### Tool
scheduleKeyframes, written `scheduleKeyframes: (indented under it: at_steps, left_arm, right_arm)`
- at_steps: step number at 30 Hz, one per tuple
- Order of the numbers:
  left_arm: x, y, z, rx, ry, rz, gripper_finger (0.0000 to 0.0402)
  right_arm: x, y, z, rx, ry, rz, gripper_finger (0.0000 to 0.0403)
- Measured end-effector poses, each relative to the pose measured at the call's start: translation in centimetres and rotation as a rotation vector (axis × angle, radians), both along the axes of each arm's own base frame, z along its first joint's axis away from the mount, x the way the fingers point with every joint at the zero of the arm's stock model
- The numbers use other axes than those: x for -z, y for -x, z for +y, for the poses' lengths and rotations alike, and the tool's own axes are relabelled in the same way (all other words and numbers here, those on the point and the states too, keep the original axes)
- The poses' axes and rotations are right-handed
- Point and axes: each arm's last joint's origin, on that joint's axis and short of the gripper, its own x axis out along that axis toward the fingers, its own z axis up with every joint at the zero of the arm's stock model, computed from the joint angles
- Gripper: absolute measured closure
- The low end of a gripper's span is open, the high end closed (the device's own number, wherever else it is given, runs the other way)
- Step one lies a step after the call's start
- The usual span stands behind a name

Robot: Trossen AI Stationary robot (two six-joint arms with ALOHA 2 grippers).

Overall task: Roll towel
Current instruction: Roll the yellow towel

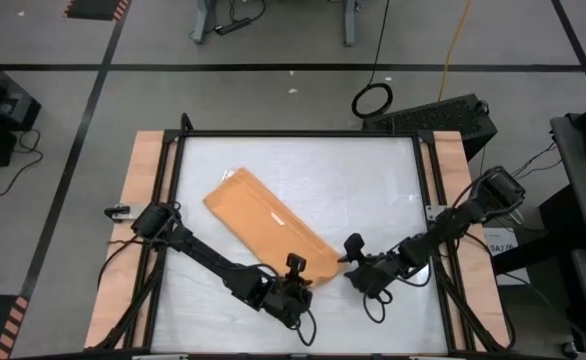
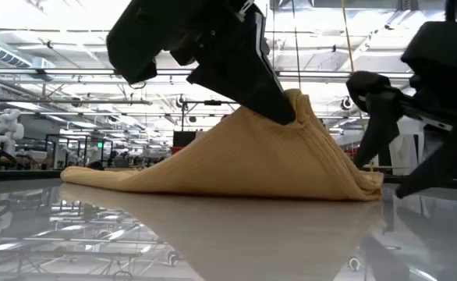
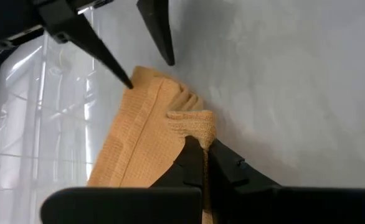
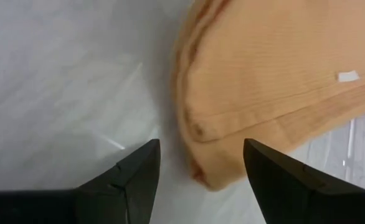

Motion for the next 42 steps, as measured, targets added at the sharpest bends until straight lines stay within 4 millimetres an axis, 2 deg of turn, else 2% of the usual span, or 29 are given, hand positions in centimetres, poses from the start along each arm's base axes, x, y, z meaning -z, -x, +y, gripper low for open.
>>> scheduleKeyframes:
  at_steps: [6, 11, 24, 27, 32, 42]
  left_arm:
    - [0.0, 0.1, -0.1, 0.002, -0.002, 0.005, 0.0400]
    - [0.0, 0.1, -0.1, 0.001, -0.002, 0.005, 0.0400]
    - [0.1, 0.6, -0.6, 0.011, -0.007, 0.022, 0.0400]
    - [0.2, 0.9, -0.7, -0.020, -0.011, 0.026, 0.0400]
    - [0.4, 1.8, -1.4, -0.086, -0.042, 0.020, 0.0400]
    - [-0.2, 4.4, -4.1, -0.255, -0.231, -0.207, 0.0400]
  right_arm:
    - [0.9, -0.3, 0.2, 0.008, 0.010, 0.007, 0.0184]
    - [0.9, -0.8, -0.2, 0.041, -0.006, -0.011, 0.0210]
    - [1.1, -0.9, -0.6, 0.100, -0.091, 0.027, 0.0370]
    - [0.4, -1.3, -0.3, 0.089, -0.141, 0.030, 0.0397]
    - [-1.9, -2.1, 0.4, 0.118, -0.254, 0.032, 0.0396]
    - [-5.6, -2.5, 1.7, 0.325, -0.337, 0.190, 0.0401]
